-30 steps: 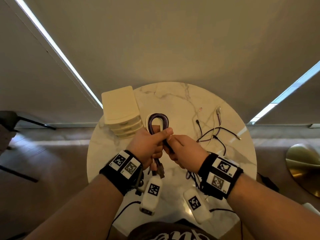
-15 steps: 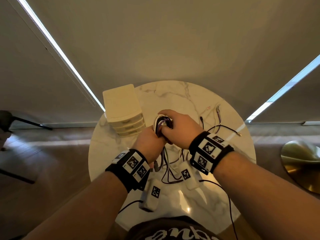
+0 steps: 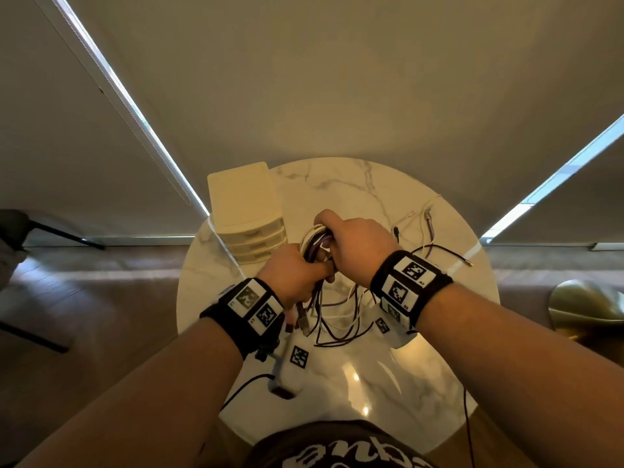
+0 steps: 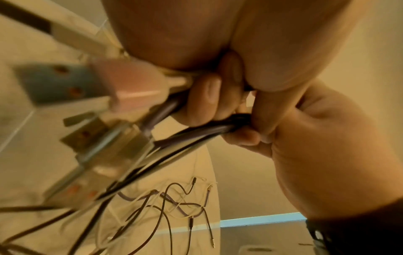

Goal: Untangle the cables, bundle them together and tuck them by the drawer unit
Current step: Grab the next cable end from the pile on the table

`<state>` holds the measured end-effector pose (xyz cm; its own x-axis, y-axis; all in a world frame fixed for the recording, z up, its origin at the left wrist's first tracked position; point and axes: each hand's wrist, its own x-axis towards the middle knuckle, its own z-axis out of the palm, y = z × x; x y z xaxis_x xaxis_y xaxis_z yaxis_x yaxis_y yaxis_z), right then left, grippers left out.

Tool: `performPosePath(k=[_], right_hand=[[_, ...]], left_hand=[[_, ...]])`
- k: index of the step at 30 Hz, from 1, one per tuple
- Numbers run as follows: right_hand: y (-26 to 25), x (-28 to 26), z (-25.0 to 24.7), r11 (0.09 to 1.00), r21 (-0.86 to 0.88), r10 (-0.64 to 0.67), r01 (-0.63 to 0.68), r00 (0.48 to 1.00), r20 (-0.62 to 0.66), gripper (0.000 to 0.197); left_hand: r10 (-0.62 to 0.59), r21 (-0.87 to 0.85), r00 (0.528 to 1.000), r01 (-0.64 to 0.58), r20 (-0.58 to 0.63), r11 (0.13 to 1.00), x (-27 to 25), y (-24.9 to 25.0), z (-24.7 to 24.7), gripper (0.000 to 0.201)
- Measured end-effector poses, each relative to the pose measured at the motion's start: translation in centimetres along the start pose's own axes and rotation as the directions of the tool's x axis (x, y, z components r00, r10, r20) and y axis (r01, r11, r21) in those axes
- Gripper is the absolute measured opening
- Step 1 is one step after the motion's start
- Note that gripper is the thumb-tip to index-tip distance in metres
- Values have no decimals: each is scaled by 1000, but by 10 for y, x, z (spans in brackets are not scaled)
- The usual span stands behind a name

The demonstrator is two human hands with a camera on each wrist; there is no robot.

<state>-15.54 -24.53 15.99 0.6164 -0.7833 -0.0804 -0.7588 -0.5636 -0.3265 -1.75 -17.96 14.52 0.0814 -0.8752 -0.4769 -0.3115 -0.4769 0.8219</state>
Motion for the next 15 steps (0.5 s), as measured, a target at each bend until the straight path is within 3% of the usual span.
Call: performPosePath(k=[6,8,10,12,15], right_hand=[[-3,0,-20,954,-298,-32,40,999,33,12],[-3,2,-27,944,-330,16,-7,1000,24,21],[1,8,-30,953,-281,119,-114,993,1,34],[4,14,-31,957,-171,248,-235,967,60,43],[6,19,-30,943,60,309,-327,929,204,22]], left_hand=[[21,112,997,-29,69,993,0,-2,12,27],[44,104,997,-51,68,993,3,0,11,27],[96,137,994,-102,50,985,4,4,8,25],[148,165,989,-151,29,975,6,8,6,24],[152,181,988,-153,21,971,8,8,5,23]])
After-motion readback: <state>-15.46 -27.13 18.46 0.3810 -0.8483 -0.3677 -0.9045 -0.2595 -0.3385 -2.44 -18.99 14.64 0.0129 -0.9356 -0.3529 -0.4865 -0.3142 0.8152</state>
